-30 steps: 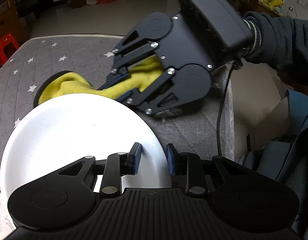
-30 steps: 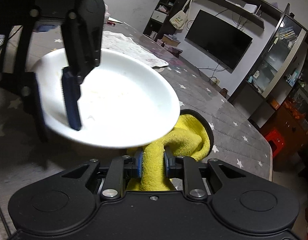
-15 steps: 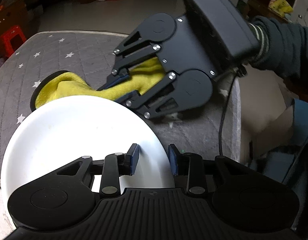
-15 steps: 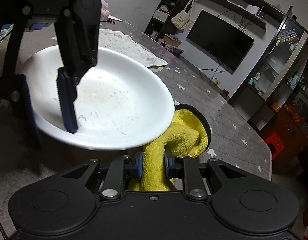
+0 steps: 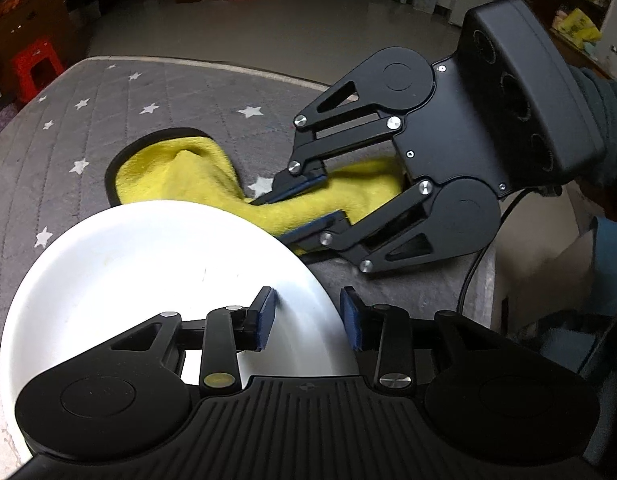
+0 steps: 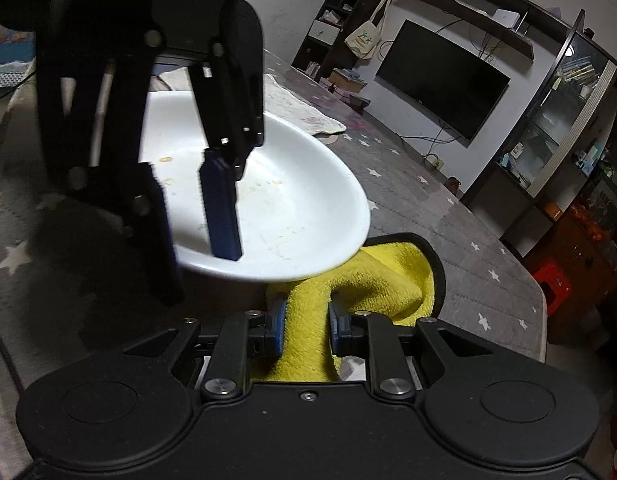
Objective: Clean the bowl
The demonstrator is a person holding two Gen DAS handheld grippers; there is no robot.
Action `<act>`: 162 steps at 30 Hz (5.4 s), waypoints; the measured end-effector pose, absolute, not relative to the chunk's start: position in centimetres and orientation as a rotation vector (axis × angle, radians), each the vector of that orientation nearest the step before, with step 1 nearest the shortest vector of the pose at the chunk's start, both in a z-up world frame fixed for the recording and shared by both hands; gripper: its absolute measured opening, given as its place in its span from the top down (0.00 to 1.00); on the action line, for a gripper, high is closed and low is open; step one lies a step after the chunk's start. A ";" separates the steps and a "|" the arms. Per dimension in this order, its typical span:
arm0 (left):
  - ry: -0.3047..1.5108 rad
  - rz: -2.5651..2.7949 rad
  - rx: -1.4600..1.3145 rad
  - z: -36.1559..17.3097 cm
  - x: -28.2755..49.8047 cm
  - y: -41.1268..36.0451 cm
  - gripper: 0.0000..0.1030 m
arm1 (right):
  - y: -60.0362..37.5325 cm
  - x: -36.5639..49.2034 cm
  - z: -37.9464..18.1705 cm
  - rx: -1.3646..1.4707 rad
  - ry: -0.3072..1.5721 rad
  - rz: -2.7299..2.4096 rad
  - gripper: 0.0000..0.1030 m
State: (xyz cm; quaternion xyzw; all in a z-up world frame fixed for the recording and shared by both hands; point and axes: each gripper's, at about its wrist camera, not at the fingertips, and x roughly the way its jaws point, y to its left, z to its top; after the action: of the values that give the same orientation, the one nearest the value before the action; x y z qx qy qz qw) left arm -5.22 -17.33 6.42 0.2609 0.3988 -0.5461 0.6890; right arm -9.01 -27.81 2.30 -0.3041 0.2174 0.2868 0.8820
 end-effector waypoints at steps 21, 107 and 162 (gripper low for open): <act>0.877 -1.275 0.625 6.2 -6.9 -16.7 0.69 | -27.8 -8.0 2.4 -0.629 0.457 0.594 0.78; 0.850 -1.097 0.434 4.9 -4.2 -15.8 0.52 | -29.6 -6.6 1.8 -0.405 0.501 0.405 0.77; 0.897 -0.313 -0.068 4.1 -5.9 -1.7 0.74 | -29.3 -6.9 2.0 -0.255 0.539 0.304 0.77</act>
State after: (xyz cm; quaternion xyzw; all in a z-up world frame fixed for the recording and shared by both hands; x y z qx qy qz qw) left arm -5.87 -1.68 4.11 -0.0328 0.4317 -0.1507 0.8887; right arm -6.92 -29.32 2.03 -0.1250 0.2645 0.1492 0.9446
